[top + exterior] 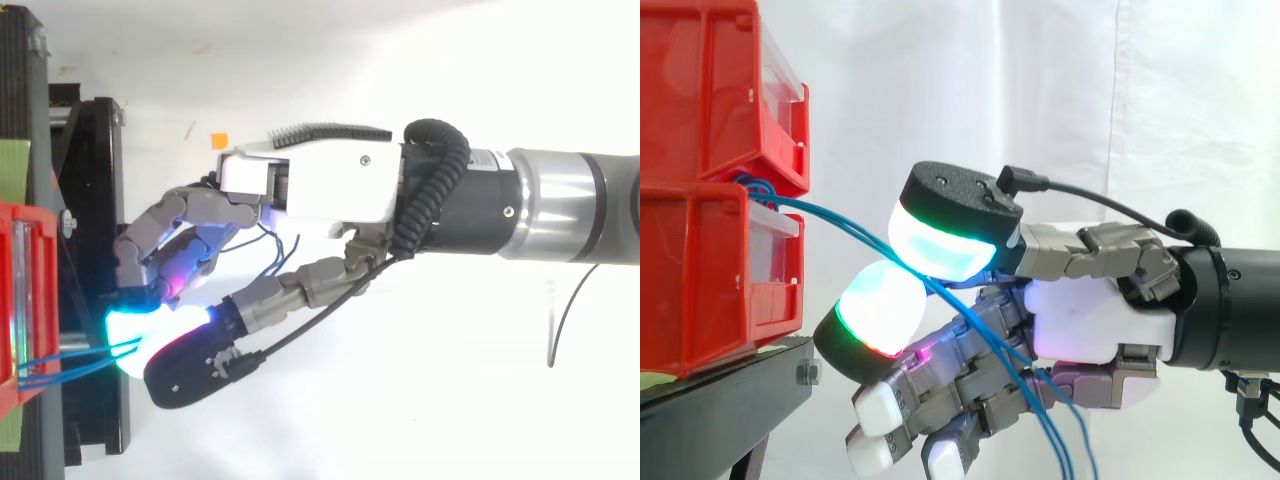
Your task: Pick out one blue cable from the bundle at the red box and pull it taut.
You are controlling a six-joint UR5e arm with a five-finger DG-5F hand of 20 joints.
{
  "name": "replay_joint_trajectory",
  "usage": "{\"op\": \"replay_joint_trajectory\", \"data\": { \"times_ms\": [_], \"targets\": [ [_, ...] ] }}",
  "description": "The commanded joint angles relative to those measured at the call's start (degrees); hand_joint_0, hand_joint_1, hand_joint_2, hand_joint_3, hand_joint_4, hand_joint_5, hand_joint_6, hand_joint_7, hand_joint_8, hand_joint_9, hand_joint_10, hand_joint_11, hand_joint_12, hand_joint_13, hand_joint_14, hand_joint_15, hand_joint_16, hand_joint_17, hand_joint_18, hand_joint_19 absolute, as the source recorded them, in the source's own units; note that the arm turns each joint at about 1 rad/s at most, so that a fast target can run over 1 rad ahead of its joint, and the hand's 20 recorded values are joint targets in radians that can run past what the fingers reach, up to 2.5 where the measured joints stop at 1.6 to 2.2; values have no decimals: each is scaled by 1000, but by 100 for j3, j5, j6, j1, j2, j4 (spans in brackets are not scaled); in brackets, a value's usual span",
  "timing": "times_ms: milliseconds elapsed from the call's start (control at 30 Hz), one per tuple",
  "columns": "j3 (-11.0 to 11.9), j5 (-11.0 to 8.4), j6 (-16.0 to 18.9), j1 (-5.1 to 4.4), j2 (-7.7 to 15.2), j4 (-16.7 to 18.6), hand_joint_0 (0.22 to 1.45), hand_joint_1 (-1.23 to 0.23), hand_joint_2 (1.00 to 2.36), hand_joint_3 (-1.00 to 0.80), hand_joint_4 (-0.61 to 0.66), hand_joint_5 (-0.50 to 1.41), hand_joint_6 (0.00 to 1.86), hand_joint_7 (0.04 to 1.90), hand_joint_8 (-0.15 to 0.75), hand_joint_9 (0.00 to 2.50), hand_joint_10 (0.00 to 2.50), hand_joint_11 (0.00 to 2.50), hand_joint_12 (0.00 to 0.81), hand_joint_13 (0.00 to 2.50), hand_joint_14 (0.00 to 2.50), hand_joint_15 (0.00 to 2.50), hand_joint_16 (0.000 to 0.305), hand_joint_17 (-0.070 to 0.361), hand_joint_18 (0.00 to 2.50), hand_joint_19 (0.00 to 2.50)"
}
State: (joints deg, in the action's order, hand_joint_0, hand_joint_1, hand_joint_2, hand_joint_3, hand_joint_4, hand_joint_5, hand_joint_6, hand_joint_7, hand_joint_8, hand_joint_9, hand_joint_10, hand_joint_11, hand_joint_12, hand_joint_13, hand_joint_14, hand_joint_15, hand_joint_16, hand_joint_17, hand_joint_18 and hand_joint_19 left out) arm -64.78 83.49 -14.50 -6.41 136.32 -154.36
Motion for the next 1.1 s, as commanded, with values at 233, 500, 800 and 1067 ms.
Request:
{"op": "replay_joint_trajectory", "data": {
  "times_ms": [233,500,800,1067],
  "targets": [
    [0,-17,0,-9,-53,-33,680,-832,1017,-222,85,-161,915,884,329,859,15,346,443,713,15,373,61,138,738,658],
    [0,-26,0,-9,-53,-42,595,-583,1000,-500,156,-153,900,856,330,906,15,348,439,733,15,373,61,138,742,665],
    [0,-17,0,-9,-53,-33,628,-408,1000,-500,128,-132,884,904,333,968,13,337,436,765,16,384,61,137,752,687],
    [0,-26,0,-9,-53,-42,615,-688,1019,-150,148,-121,891,996,359,993,13,359,461,790,15,386,65,146,809,672]
  ]
}}
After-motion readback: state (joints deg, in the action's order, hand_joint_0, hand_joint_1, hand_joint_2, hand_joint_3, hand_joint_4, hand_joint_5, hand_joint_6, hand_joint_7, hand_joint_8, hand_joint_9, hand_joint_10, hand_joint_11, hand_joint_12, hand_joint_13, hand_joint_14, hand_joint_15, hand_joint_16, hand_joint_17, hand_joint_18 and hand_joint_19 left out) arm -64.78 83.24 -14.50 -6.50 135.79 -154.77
